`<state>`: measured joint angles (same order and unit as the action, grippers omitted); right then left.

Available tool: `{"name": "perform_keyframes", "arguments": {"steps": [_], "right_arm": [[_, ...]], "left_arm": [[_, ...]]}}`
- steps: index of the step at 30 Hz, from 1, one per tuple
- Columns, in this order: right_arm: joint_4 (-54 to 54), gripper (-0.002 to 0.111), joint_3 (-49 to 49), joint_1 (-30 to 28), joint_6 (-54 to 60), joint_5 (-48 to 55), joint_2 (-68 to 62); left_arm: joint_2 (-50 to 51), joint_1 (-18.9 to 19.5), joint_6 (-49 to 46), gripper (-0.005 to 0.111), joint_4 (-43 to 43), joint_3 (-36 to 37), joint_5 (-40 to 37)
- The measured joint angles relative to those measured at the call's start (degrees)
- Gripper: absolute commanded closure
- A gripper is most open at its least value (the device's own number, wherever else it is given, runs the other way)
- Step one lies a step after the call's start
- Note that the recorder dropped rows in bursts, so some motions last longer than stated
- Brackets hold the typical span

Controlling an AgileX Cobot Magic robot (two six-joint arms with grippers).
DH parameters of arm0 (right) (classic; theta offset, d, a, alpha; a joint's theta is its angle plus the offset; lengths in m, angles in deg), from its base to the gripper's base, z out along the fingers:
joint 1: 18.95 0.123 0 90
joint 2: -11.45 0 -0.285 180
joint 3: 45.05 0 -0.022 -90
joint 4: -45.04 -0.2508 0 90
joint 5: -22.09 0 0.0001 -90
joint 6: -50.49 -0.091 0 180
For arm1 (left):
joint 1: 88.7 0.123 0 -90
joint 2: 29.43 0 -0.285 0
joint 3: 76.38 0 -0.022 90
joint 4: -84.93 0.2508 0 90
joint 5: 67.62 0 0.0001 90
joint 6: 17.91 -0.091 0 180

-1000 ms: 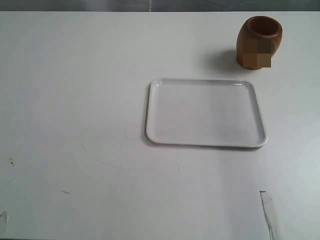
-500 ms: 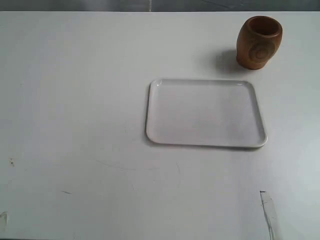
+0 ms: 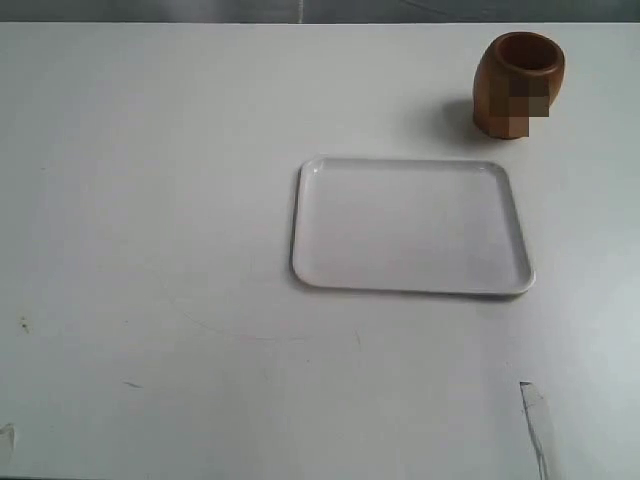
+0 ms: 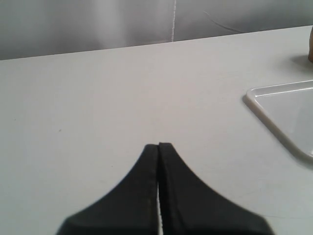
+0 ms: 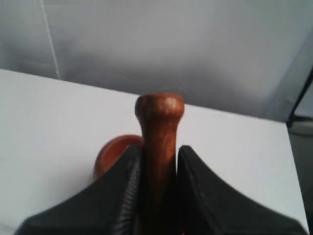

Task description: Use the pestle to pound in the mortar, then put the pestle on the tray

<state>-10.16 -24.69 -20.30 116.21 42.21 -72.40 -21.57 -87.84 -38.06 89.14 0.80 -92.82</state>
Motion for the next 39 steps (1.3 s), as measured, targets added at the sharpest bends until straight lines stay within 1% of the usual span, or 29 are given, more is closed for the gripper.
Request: {"name": "perform_keyframes", "arguments": {"steps": [1, 2, 3, 4, 6, 11, 14, 20, 23, 29, 32, 34, 36, 37, 39], "right_arm": [[-6.0, 0.108, 0.0, 0.55, 6.77, -0.04, 0.01], [-20.7, 0.108, 0.53, 1.41, 23.31, 0.67, 0.01], [-29.1, 0.108, 1.09, 1.66, 32.08, 2.23, 0.01], [-37.44, 0.108, 1.83, 1.92, 43.22, 6.52, 0.01], [-42.32, 0.108, 2.36, 1.92, 52.51, 9.41, -0.67], [-43.51, 0.108, 2.49, 1.92, 56.16, 8.35, -3.13], [-43.64, 0.108, 2.58, 1.92, 55.09, 2.62, -3.77], [-43.67, 0.108, 2.58, 1.92, 54.13, -16.9, -2.81], [-43.88, 0.108, 2.58, 1.92, 55.76, -25.54, -1.67], [-40.96, 0.108, 2.58, 1.92, 56.4, -52.33, -0.88], [-39.68, 0.108, 2.58, 1.92, 56.4, -61.53, -0.76], [-39.31, 0.108, 2.58, 1.92, 56.4, -64.09, -0.66], [-40.43, 0.108, 2.58, 1.92, 56.4, -63.65, -0.52], [-41.96, 0.108, 2.58, 1.92, 56.4, -62.26, -0.46], [-44.03, 0.108, 2.72, 1.92, 55.07, -55.85, 0.14]], "left_arm": [[0.0, 0.0, 0.0, 0.107, 0.0, 0.0, 0.0], [0.0, 0.0, 0.0, 0.107, 0.0, 0.0, 0.0], [0.0, 0.0, 0.0, 0.107, 0.0, 0.0, 0.0], [0.0, 0.0, 0.0, 0.107, 0.0, 0.0, 0.0], [0.0, 0.0, 0.0, 0.107, 0.0, 0.0, 0.0], [0.0, 0.0, 0.0, 0.107, 0.0, 0.0, 0.0], [0.0, 0.0, 0.0, 0.107, 0.0, 0.0, 0.0], [0.0, 0.0, 0.0, 0.107, 0.0, 0.0, 0.0], [0.0, 0.0, 0.0, 0.107, 0.0, 0.0, 0.0], [0.0, 0.0, 0.0, 0.107, 0.0, 0.0, 0.0], [0.0, 0.0, 0.0, 0.107, 0.0, 0.0, 0.0], [0.0, 0.0, 0.0, 0.107, 0.0, 0.0, 0.0], [0.0, 0.0, 0.0, 0.107, 0.0, 0.0, 0.0], [0.0, 0.0, 0.0, 0.107, 0.0, 0.0, 0.0], [0.0, 0.0, 0.0, 0.107, 0.0, 0.0, 0.0]]}}
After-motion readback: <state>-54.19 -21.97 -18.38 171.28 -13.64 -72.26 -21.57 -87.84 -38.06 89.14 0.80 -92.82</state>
